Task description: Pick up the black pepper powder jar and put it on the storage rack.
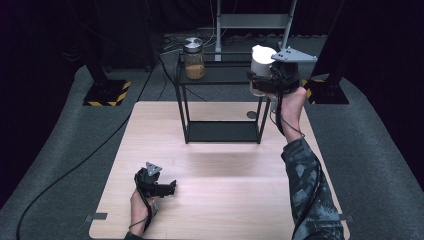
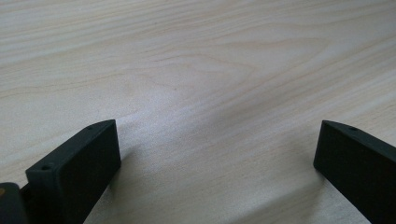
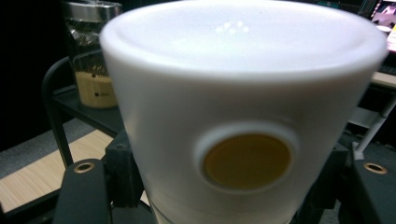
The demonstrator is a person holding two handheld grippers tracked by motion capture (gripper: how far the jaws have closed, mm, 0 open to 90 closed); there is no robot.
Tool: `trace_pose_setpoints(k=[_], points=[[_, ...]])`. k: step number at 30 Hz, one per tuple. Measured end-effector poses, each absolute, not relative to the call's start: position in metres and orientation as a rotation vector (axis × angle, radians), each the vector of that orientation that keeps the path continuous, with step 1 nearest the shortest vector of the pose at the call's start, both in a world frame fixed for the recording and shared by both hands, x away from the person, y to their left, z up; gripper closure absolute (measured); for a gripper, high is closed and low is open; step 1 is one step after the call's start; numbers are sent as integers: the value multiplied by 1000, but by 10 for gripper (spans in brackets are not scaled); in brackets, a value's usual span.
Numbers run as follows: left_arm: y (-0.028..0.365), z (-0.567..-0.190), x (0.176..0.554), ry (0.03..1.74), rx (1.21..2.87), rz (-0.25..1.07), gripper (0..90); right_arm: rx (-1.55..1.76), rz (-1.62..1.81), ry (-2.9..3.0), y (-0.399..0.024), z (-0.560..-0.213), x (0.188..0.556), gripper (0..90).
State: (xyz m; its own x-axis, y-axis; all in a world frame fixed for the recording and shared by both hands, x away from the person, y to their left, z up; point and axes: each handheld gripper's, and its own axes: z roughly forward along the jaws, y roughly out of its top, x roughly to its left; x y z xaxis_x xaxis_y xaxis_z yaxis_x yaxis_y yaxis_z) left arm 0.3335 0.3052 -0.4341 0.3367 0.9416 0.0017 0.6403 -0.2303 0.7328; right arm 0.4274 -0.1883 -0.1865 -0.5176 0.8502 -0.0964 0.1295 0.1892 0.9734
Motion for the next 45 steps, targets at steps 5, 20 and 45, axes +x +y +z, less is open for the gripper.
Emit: trace_pose_setpoints(k=[5,20,45], points=[[305,-434,334,1379,1966,604,1,951,1383,1802,-187,-177,441,301],[306,-434,334,1372,1971,599,1,1062,1336,1807,-175,-161,475,300],[306,-434,334,1367,1973,598,1,1081,1380,1772,-180,-172,486,299]])
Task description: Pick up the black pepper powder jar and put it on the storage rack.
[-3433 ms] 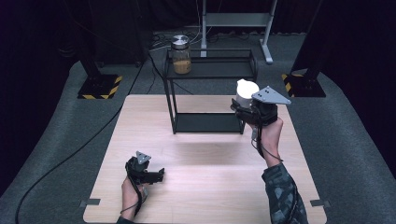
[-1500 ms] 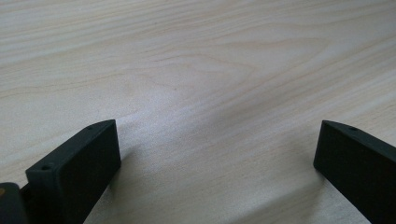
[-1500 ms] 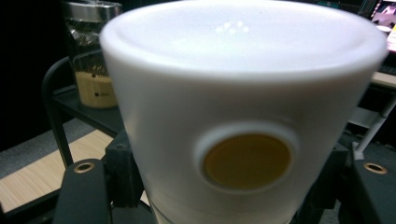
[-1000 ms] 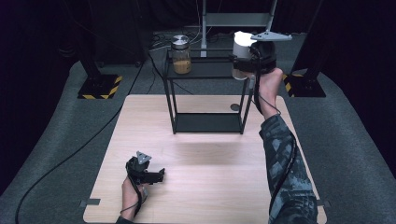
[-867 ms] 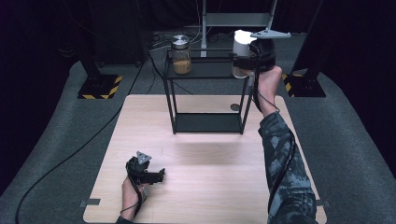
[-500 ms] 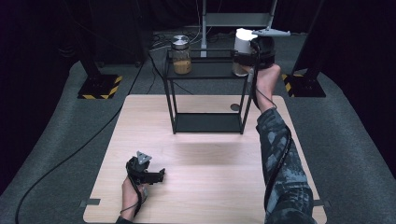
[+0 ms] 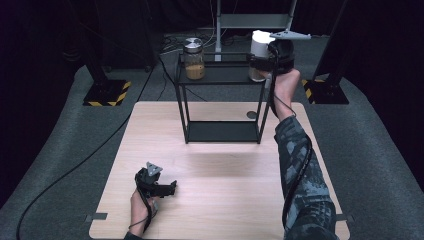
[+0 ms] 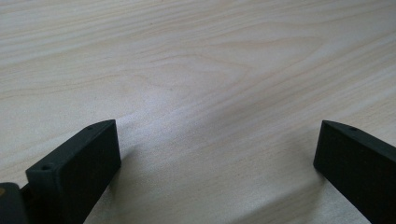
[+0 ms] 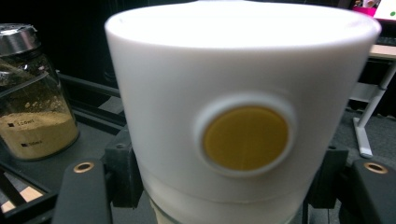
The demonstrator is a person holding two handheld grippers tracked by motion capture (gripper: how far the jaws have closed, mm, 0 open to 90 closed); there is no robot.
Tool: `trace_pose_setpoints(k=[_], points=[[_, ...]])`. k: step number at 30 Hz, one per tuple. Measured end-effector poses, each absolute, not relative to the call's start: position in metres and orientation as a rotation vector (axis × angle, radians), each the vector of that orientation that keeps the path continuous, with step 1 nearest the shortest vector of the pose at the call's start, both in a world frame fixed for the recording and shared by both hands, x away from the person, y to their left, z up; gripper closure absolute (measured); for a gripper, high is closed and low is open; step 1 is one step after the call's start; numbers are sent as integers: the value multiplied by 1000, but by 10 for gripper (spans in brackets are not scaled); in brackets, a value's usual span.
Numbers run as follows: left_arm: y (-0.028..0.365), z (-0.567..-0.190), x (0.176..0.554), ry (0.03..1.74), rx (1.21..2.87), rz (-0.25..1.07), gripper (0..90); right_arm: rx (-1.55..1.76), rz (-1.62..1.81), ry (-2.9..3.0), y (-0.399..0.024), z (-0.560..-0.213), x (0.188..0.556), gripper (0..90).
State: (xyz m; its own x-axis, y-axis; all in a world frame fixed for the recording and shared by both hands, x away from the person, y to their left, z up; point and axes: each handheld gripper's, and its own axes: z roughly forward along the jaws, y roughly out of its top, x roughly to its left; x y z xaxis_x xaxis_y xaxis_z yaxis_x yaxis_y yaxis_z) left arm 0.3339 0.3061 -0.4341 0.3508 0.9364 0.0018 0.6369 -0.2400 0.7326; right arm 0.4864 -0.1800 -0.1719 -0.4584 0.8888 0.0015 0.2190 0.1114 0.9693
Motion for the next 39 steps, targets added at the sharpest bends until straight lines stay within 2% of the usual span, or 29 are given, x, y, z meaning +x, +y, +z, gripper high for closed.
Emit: trace_pose_setpoints(k=[8,11,15,16,23,27,32,39], points=[[306,-434,334,1367,1973,598,1,1072,1379,1816,-187,-167,488,269],[306,-434,334,1367,1973,598,1,1051,1361,1857,-192,-159,485,137],[306,-434,334,1367,1973,598,1,1045,1308,1868,-189,-152,474,69],[306,-434,334,1368,1972,598,1,1049,1251,1897,-186,-147,468,18],[306,-434,334,1367,1973,598,1,1028,1116,1985,-183,-146,445,0],[306,-434,334,1367,1973,598,1,1008,1074,2053,-189,-159,431,0],[306,-434,334,1367,1973,599,1,1030,1064,2113,-200,-219,418,0],[306,-434,334,1367,1973,599,1,1184,1099,2139,-220,-321,401,0]])
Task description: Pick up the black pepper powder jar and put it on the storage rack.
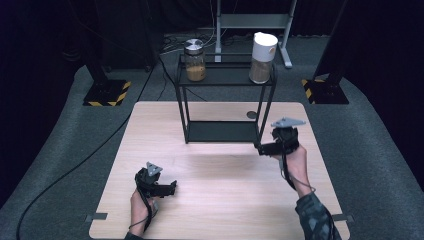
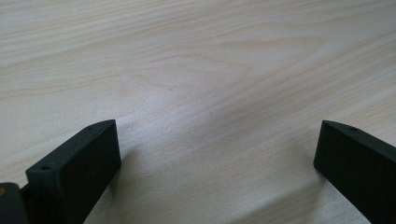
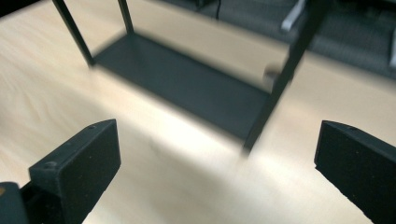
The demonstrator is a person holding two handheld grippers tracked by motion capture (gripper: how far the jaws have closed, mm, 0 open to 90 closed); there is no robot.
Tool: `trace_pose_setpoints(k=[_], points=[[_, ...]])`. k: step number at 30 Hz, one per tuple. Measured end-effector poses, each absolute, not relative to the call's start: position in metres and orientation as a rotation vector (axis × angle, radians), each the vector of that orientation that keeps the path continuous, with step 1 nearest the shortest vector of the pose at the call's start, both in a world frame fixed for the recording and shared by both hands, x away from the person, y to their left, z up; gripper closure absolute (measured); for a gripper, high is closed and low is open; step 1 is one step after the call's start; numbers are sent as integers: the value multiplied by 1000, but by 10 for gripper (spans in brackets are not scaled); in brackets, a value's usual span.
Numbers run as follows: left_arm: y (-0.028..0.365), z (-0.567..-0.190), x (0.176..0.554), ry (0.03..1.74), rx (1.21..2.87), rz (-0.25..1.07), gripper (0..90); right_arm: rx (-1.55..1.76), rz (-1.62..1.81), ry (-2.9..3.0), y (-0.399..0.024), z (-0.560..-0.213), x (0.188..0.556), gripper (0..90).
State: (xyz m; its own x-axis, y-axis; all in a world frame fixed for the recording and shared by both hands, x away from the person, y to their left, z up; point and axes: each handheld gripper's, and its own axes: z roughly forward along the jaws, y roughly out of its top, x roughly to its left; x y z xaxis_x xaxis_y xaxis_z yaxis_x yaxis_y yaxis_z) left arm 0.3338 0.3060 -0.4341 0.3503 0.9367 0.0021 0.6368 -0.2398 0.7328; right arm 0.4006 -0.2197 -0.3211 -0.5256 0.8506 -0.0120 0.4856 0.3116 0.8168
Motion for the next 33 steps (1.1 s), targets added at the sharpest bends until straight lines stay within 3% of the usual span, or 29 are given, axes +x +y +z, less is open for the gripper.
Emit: trace_pose_setpoints(k=[5,11,33], points=[[306,-434,334,1369,1971,600,1,1307,1094,2134,-230,-373,379,0],[306,-434,334,1369,1971,600,1,1372,1054,2120,-234,-408,354,0],[304,-434,333,1374,1968,608,3,1359,1015,2066,-236,-435,329,0]])
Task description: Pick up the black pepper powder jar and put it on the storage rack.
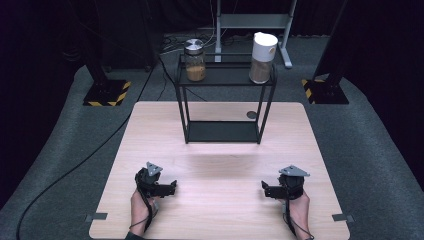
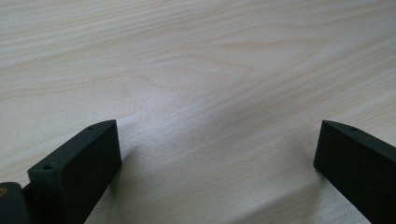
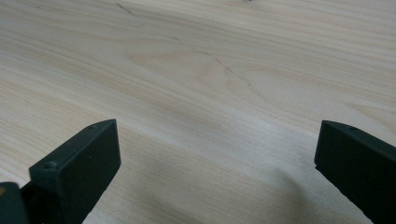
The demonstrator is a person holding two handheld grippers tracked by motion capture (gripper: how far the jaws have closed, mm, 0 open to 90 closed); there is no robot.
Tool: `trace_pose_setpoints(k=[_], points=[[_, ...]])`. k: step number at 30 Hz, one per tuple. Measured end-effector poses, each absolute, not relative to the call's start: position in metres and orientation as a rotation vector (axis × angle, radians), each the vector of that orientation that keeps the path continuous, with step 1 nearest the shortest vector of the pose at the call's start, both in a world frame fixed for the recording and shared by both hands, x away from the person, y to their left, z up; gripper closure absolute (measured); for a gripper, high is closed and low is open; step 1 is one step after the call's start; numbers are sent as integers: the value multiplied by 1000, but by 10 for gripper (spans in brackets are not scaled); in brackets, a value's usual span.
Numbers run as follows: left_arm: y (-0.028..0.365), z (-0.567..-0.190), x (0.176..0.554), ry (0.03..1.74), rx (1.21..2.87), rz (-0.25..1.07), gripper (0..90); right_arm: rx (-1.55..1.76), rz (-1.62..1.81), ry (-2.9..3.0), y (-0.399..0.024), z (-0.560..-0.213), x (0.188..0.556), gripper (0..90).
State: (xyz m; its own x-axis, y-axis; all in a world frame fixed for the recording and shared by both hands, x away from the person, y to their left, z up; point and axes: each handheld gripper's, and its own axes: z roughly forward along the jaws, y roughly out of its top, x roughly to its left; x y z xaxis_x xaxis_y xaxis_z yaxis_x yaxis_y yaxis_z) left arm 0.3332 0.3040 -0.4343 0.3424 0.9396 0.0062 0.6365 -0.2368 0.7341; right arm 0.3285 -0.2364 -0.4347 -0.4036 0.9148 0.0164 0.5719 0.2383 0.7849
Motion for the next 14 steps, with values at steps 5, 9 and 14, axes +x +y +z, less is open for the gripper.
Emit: trace_pose_setpoints(k=[5,9,14], points=[[304,-434,333,1373,1969,609,3,1369,1020,2060,-239,-436,330,0],[304,-434,333,1372,1969,610,3,1377,1057,2062,-246,-437,330,0],[304,-434,333,1365,1974,608,3,1390,1073,2061,-249,-439,330,0]])
